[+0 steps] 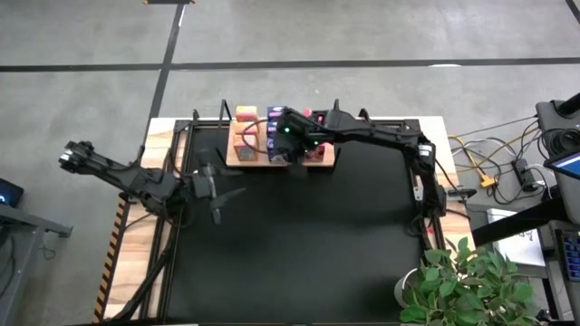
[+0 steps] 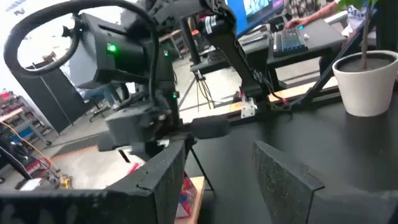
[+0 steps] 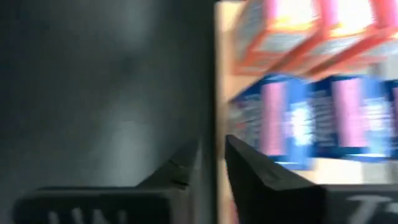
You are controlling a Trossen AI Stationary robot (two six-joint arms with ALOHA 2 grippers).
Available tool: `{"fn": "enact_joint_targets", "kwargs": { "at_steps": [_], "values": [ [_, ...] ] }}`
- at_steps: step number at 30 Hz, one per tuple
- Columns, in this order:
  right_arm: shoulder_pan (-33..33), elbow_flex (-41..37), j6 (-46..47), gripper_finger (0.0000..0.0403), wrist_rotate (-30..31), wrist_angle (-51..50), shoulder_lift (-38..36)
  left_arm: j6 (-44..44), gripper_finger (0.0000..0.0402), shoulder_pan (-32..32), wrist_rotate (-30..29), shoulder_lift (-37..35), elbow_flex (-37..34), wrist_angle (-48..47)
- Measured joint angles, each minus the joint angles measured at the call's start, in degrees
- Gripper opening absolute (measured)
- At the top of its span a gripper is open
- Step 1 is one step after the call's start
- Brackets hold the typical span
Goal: Stack cereal on shelf
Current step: Put the blue cereal box on the shelf aligned with other blue cereal boxes
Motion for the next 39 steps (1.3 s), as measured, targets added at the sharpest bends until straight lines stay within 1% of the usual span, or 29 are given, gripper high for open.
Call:
{"fn": "enact_joint_targets", "kwargs": {
  "at_steps": [2, 4, 5, 7, 11, 15, 19, 39],
  "values": [
    [0.43, -1.63, 0.81, 0.0036, -2.66, 0.13, 0.02, -1.31, 0.0173, -0.01, 0.01, 0.00, -1.08, 0.65],
    [0.77, -3.79, 1.08, 0.0017, -2.94, 0.19, 0.25, -2.08, 0.0173, 0.00, 0.00, 0.00, -2.16, 1.30],
    [0.92, -4.96, 1.21, 0.0013, -2.69, 0.37, 0.40, -2.01, 0.0173, 0.00, 0.01, 0.00, -2.63, 1.99],
    [0.95, -7.44, 1.60, 0.0012, -1.42, 1.59, 0.50, -1.30, 0.0173, 0.00, 0.01, 0.02, -2.99, 2.84],
    [0.66, -11.27, 1.56, 0.0012, 3.72, 6.53, 0.50, -1.16, 0.0173, -0.01, 0.01, -0.04, -2.99, 3.24],
    [-0.02, -12.67, 1.13, 0.0012, 5.52, 9.47, 0.50, -0.79, 0.0173, -0.02, -0.02, -0.04, -2.99, 3.22],
    [-0.56, -13.03, 0.24, 0.0012, 7.74, 9.79, 0.50, -0.56, 0.0173, -0.01, -0.01, -0.03, -2.99, 3.18],
    [-1.32, -12.79, -1.83, 0.0012, 9.87, 10.92, 0.50, -0.39, 0.0173, -0.02, -0.01, -0.02, -2.99, 3.09]
  ]
}}
